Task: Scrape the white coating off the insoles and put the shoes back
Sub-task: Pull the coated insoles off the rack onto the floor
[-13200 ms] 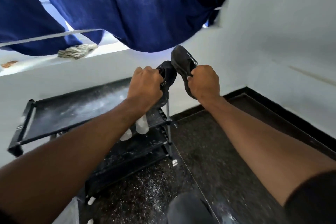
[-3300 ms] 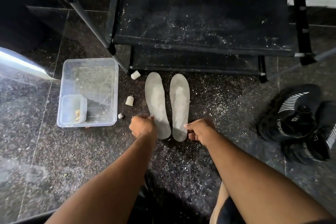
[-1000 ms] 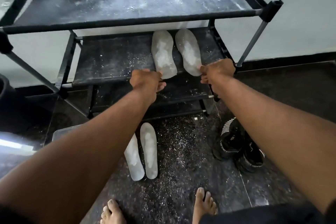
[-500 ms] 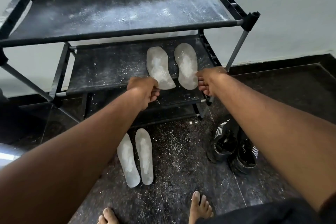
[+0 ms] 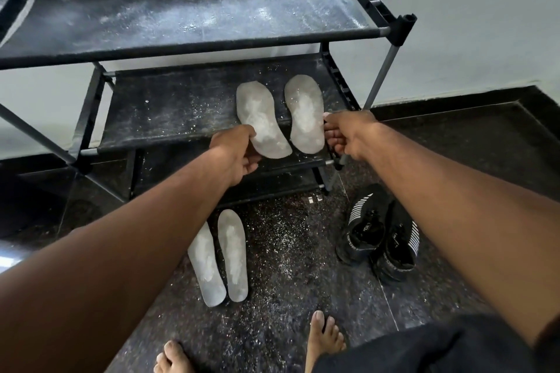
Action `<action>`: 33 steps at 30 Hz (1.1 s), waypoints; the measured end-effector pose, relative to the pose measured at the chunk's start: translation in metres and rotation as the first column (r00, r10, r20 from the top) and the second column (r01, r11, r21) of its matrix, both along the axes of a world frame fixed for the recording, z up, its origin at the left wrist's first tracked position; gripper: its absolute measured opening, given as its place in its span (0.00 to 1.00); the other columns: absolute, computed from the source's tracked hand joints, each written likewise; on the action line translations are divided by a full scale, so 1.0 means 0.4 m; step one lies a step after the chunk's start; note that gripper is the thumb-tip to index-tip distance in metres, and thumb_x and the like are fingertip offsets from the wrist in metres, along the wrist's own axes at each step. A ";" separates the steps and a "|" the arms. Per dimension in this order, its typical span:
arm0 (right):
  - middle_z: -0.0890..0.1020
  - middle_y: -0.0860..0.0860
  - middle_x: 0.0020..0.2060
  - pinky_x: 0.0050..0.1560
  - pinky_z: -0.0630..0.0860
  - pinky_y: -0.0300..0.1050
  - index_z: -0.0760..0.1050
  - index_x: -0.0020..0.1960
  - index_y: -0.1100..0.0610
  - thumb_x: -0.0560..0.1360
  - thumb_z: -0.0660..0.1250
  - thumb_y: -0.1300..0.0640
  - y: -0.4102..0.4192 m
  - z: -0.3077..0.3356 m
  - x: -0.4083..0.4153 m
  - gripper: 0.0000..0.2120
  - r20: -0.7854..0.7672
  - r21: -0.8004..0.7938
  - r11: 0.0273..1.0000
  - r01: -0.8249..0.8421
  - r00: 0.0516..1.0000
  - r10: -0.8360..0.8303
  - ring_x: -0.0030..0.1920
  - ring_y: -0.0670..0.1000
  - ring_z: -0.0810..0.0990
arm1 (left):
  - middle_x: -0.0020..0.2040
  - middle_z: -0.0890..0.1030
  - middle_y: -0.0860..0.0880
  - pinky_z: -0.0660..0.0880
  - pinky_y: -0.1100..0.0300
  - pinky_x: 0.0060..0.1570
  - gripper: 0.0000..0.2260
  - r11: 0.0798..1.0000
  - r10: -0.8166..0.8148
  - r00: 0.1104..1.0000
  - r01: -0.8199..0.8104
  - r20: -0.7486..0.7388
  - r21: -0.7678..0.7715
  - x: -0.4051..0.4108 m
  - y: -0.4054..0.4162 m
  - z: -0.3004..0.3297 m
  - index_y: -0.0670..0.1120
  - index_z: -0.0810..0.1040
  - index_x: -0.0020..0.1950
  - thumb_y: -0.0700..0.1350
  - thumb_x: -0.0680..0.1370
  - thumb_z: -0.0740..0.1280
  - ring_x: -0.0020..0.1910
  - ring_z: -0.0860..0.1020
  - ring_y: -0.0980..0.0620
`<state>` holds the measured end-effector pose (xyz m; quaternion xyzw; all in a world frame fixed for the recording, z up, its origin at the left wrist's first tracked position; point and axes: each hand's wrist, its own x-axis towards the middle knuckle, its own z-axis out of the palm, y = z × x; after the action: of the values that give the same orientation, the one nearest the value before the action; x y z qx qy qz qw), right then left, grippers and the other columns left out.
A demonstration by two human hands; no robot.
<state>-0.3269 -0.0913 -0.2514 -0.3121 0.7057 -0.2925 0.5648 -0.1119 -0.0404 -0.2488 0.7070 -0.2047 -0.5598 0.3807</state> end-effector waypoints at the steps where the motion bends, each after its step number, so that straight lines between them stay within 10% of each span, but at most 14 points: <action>1: 0.79 0.51 0.30 0.25 0.68 0.38 0.81 0.46 0.62 0.78 0.70 0.54 -0.003 -0.003 0.006 0.10 -0.015 -0.025 0.999 0.028 0.999 -0.029 0.24 0.46 0.72 | 0.53 0.85 0.44 0.77 0.57 0.31 0.10 0.999 0.025 0.999 -0.024 0.020 -0.025 0.000 -0.005 0.001 0.44 0.79 0.62 0.42 0.81 0.68 0.43 0.84 0.48; 15: 0.84 0.55 0.36 0.26 0.73 0.41 0.82 0.47 0.63 0.72 0.74 0.66 0.121 0.001 -0.014 0.04 -0.056 -0.029 0.999 -0.021 0.998 0.019 0.28 0.49 0.78 | 0.48 0.87 0.44 0.86 0.51 0.39 0.07 0.985 0.150 0.982 -0.138 0.113 -0.102 0.024 0.110 -0.026 0.39 0.84 0.50 0.30 0.77 0.70 0.41 0.87 0.44; 23: 0.86 0.59 0.43 0.48 0.83 0.53 0.82 0.47 0.62 0.72 0.75 0.65 0.365 -0.134 0.029 0.04 0.032 0.078 0.997 -0.011 0.999 0.008 0.43 0.57 0.85 | 0.48 0.87 0.45 0.85 0.46 0.51 0.07 0.986 0.164 0.975 -0.168 0.148 0.013 0.020 0.305 -0.219 0.47 0.84 0.42 0.38 0.77 0.70 0.46 0.85 0.44; 33: 0.86 0.61 0.42 0.51 0.82 0.60 0.83 0.41 0.60 0.70 0.77 0.65 0.430 -0.385 0.000 0.03 -0.024 0.244 0.968 0.063 0.998 -0.058 0.44 0.61 0.85 | 0.49 0.86 0.43 0.83 0.48 0.56 0.07 0.963 0.134 0.954 -0.189 0.268 0.193 0.016 0.388 -0.446 0.44 0.84 0.54 0.46 0.81 0.69 0.50 0.84 0.42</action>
<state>-0.3269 0.0805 -0.4054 -0.2208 0.7504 -0.2176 0.5838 -0.1057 0.1148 -0.4272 0.8240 -0.1304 -0.4510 0.3172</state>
